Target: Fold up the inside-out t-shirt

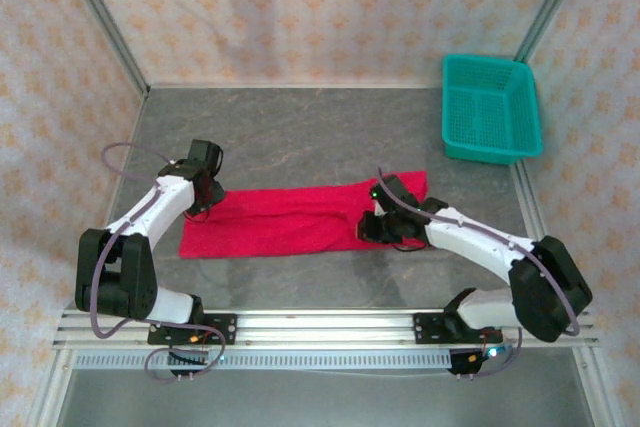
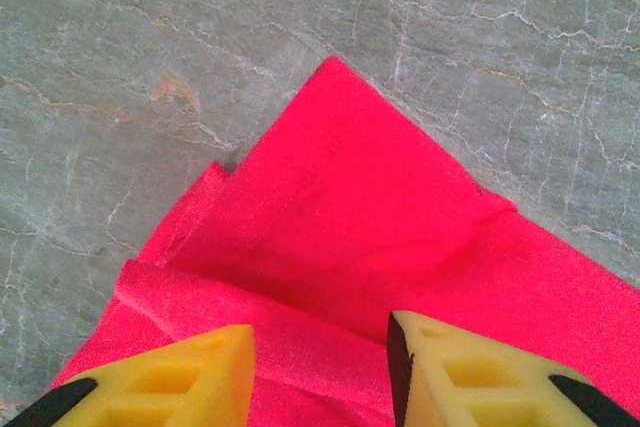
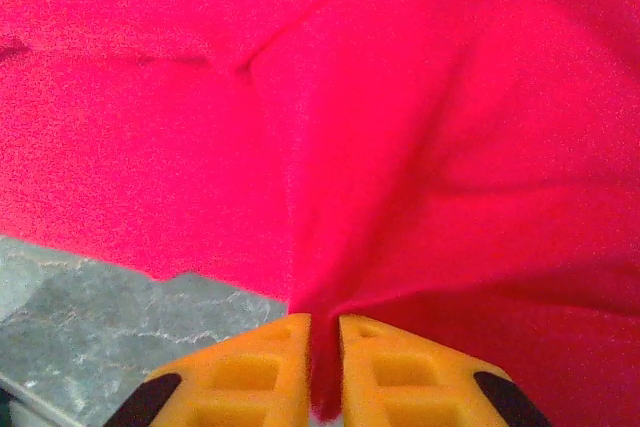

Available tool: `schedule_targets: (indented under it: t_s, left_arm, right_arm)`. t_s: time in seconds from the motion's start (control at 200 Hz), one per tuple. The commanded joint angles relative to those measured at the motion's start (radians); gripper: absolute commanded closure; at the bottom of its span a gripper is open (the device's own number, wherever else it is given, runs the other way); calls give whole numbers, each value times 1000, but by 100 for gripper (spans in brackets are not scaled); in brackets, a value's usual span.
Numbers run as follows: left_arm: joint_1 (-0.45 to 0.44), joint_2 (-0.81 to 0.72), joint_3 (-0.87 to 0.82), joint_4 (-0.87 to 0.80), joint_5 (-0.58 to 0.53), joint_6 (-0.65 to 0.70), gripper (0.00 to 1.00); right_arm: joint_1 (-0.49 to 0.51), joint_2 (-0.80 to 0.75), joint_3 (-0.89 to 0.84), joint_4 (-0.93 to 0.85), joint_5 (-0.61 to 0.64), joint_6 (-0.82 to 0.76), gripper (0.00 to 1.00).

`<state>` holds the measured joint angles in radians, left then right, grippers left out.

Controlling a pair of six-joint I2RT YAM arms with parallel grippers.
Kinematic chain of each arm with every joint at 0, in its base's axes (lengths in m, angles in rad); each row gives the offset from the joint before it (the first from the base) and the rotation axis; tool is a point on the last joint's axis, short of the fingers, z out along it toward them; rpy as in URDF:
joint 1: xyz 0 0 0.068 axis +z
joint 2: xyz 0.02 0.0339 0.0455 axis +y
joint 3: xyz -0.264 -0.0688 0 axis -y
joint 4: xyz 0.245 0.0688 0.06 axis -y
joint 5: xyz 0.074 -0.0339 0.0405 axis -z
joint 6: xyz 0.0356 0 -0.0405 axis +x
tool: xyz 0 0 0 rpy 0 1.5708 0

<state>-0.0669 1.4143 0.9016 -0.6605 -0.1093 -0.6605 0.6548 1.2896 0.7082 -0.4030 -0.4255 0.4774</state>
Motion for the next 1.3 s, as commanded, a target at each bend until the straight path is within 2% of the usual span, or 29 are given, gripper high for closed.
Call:
schedule_targets:
  t_s: [0.0, 0.065, 0.115, 0.175, 0.235, 0.38, 0.47, 0.555, 0.681, 0.766, 1.006, 1.291]
  left_arm:
    - [-17, -12, -10, 1, -17, -25, 59]
    - [-22, -12, -9, -3, -22, -27, 59]
    - [-26, -13, -5, -7, -26, -27, 59]
    - [-32, -17, 2, -15, -34, -27, 60]
    - [-40, -24, 7, -21, -42, -27, 59]
    - [-56, -25, 25, -15, -35, -29, 59]
    - [-60, -5, 46, -16, -22, -25, 59]
    - [-63, 14, 56, -16, -20, -22, 60]
    - [-64, 22, 43, 4, -13, -25, 60]
    - [-64, 32, 38, 13, -9, -25, 59]
    - [-66, 60, 41, 33, -3, -28, 59]
    - [-66, 78, 67, 27, -4, -24, 60]
  right_arm:
    - [14, -61, -8, 4, 3, 22, 67]
    - [14, -98, 8, -36, 60, 28, 54]
    - [13, -101, 35, -76, 153, 32, 47]
    - [-2, -126, 84, -126, 275, 36, 44]
    - [-41, -111, 128, -132, 324, 44, 44]
    - [-113, 57, 219, -87, 309, 36, 43]
    - [-135, 181, 293, -121, 298, -12, 42]
    - [-142, 261, 331, -122, 237, -62, 40]
    - [-142, 308, 324, -48, 74, -113, 39]
    - [-142, 327, 337, -82, 57, -123, 39]
    - [-78, 215, 175, -96, 34, -36, 38]
    - [42, -67, -33, -86, 77, 173, 38]
